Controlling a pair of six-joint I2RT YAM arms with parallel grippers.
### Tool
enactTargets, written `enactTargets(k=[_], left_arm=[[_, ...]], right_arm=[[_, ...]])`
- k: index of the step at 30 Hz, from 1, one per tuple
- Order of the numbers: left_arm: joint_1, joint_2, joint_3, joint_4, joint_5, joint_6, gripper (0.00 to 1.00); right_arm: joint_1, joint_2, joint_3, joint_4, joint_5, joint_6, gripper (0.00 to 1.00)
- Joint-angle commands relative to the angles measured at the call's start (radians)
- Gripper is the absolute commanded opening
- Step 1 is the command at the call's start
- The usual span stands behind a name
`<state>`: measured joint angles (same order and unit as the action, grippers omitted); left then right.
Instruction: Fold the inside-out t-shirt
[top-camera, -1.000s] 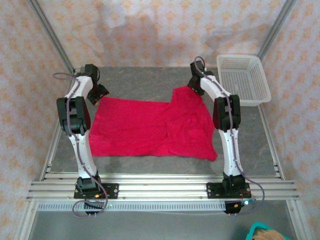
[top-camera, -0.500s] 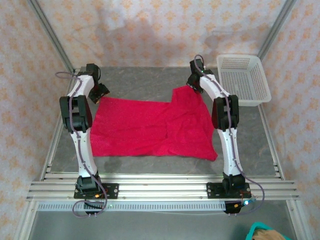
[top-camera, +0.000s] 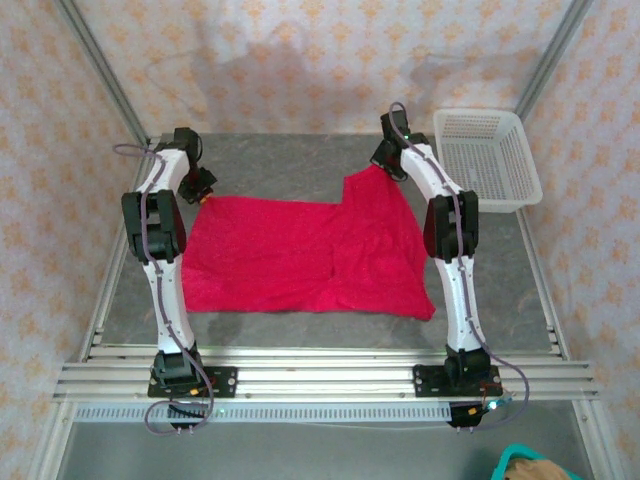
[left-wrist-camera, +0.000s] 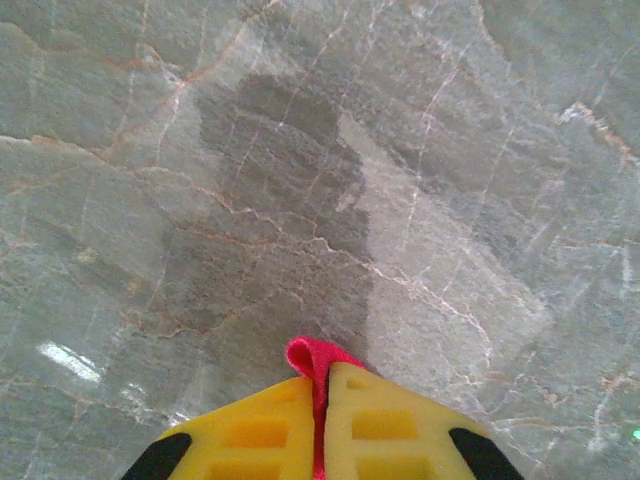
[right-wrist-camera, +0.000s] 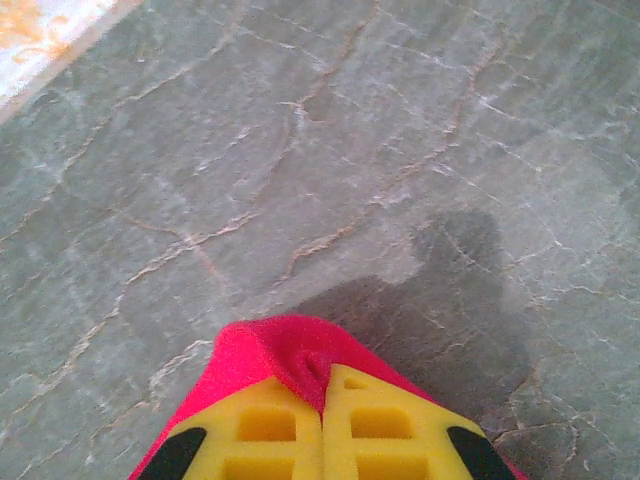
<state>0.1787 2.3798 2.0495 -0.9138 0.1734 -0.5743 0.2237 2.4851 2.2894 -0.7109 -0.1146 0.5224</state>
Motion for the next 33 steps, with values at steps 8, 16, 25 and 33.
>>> enactTargets(k=[8, 16, 25, 33], left_arm=[[0.008, -0.29, -0.219, 0.027, -0.021, 0.009, 0.07], [0.012, -0.515, -0.47, 0.083, -0.037, 0.005, 0.07], [0.034, -0.686, -0.71, 0.123, -0.045, 0.001, 0.07], [0.035, -0.769, -0.819, 0.128, -0.061, 0.002, 0.07]], right_arm=[[0.014, -0.414, -0.4, 0.06, -0.153, -0.116, 0.0], [0.02, -0.805, -0.903, 0.205, -0.217, -0.1, 0.0], [0.026, -1.157, -1.248, 0.187, -0.206, -0.082, 0.0], [0.026, -1.346, -1.344, 0.111, -0.182, -0.075, 0.0]])
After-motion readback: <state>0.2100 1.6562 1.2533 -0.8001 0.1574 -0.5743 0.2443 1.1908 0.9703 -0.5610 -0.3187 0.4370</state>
